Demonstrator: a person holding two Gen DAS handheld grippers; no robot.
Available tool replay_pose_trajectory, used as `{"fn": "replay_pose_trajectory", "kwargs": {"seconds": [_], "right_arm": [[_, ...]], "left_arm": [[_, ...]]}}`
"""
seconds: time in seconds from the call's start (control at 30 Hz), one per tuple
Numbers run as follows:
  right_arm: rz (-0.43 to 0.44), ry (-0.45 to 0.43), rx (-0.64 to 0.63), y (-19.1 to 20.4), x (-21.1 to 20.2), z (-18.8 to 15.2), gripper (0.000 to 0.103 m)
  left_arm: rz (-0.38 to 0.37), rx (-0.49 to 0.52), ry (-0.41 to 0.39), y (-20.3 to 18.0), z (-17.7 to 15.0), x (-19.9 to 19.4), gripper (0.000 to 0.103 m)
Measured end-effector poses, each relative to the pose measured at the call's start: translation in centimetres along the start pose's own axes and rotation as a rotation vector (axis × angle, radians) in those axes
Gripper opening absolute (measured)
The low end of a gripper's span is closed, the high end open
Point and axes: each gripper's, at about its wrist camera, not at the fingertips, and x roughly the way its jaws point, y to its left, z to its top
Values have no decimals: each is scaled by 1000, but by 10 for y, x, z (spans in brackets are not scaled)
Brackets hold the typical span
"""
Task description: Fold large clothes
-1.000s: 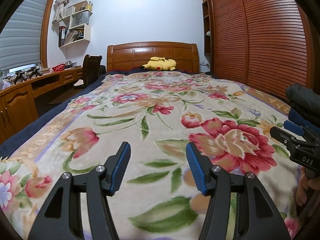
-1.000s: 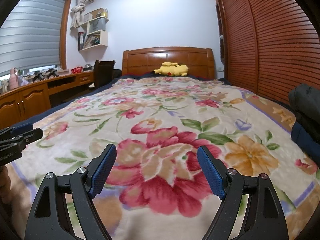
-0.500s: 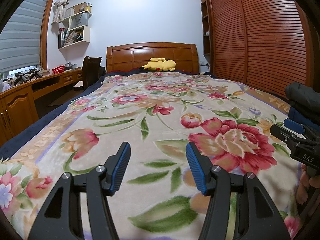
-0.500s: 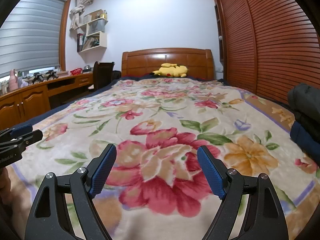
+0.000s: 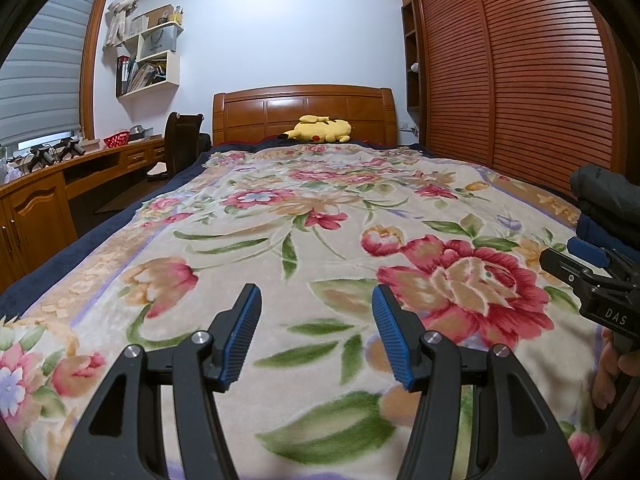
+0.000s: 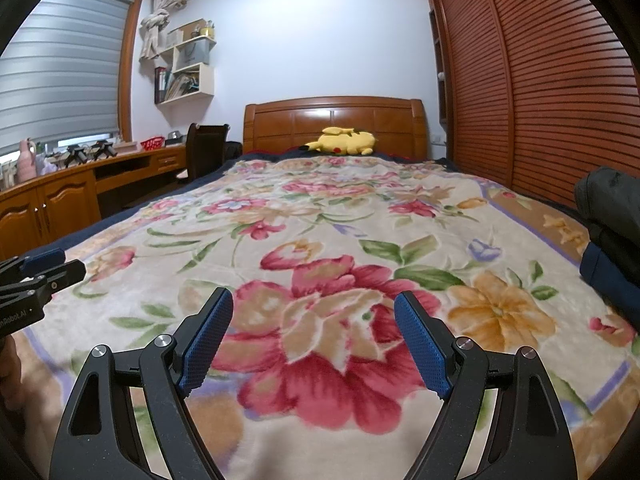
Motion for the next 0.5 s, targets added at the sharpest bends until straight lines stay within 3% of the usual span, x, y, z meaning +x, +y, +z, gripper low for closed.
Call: {"fn": "replay_pose_trajectory", "kwargs": {"seconds": [0.5], "right_arm": [[0,-1,1,0,0,0,85]], "left_arm": [[1,2,-1,1,0,0,57]]}}
